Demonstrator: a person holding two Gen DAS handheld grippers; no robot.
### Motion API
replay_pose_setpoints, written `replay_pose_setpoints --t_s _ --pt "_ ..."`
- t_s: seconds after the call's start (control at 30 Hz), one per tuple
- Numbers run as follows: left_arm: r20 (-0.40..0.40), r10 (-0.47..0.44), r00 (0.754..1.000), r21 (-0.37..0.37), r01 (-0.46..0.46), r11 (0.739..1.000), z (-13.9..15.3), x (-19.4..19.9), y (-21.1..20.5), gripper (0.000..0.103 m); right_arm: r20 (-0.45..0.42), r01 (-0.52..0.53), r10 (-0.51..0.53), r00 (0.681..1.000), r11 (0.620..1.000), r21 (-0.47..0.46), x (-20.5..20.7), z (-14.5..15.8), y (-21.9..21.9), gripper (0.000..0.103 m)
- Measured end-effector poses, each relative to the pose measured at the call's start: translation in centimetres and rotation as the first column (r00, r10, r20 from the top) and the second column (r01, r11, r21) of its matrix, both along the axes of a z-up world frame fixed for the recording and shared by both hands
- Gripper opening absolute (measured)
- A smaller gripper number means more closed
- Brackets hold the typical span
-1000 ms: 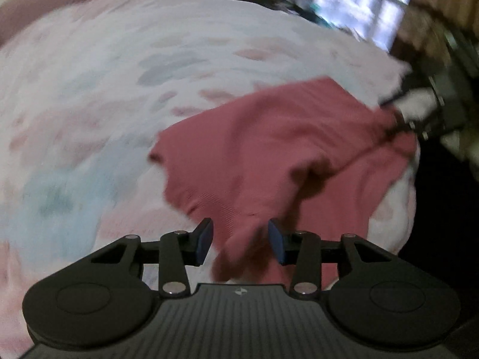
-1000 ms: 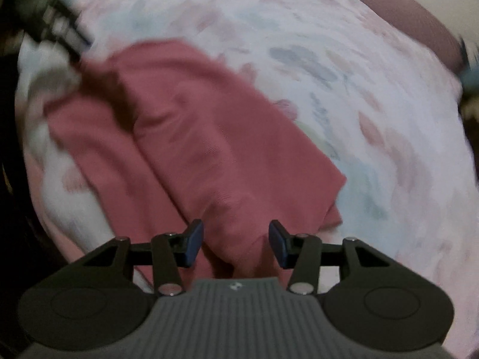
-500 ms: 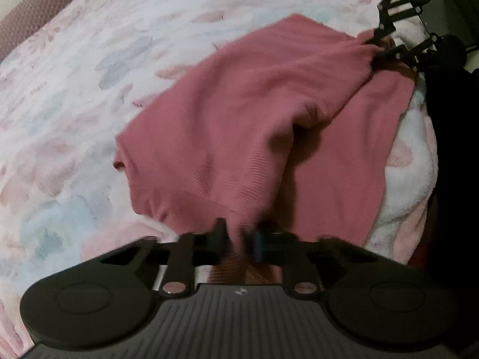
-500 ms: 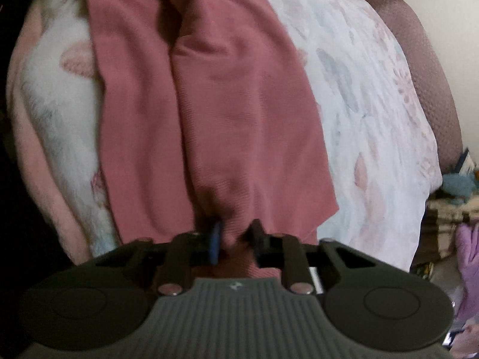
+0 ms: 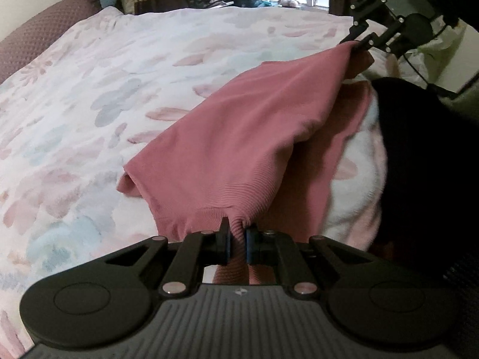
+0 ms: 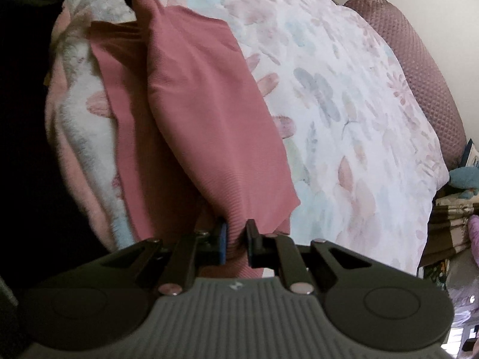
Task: Fold small clothes
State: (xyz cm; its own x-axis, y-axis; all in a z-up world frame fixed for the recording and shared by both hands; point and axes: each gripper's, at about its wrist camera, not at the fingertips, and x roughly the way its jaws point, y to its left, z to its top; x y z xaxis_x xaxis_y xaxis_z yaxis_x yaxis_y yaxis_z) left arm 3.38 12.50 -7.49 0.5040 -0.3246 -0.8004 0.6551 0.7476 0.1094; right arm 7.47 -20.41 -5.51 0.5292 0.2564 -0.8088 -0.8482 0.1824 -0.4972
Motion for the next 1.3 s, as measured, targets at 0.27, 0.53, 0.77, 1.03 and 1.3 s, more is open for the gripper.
replay_pose_setpoints --t_s 0.27,0.53,0.77,1.03,1.3 --pt "-0.132 -0.013 0.991 0.093 0.026 0.995 -4.7 -0.8 -1.9 0.022 -0.068 0.02 -0.022 0.997 0.999 -0.033 -2.1 -4.3 -1.0 0.015" --pt "-0.21 0.019 0.978 -0.01 -0.021 1.0 -2.2 -1.5 2.1 0.042 -0.254 0.203 -0.182 0.95 0.977 0.058 0.3 -2.9 -4.1 0.034" --pt "-0.134 0.24 0.962 -0.268 -0.268 0.925 3.0 2.4 6.4 0.067 -0.388 0.38 -0.255 0.886 0.878 0.291 3.6 0.9 -3.9 0.048" --pt "-0.199 0.376 0.905 -0.326 -0.423 0.845 0.1 10.5 6.8 0.072 -0.364 0.517 -0.396 0.843 0.784 0.345 7.5 -1.0 -0.2 0.052" --pt "-0.416 0.441 0.795 -0.43 -0.599 0.675 -3.5 13.8 9.6 0.055 -0.601 0.786 -0.518 0.609 0.492 0.373 15.4 -4.9 -4.1 0.052"
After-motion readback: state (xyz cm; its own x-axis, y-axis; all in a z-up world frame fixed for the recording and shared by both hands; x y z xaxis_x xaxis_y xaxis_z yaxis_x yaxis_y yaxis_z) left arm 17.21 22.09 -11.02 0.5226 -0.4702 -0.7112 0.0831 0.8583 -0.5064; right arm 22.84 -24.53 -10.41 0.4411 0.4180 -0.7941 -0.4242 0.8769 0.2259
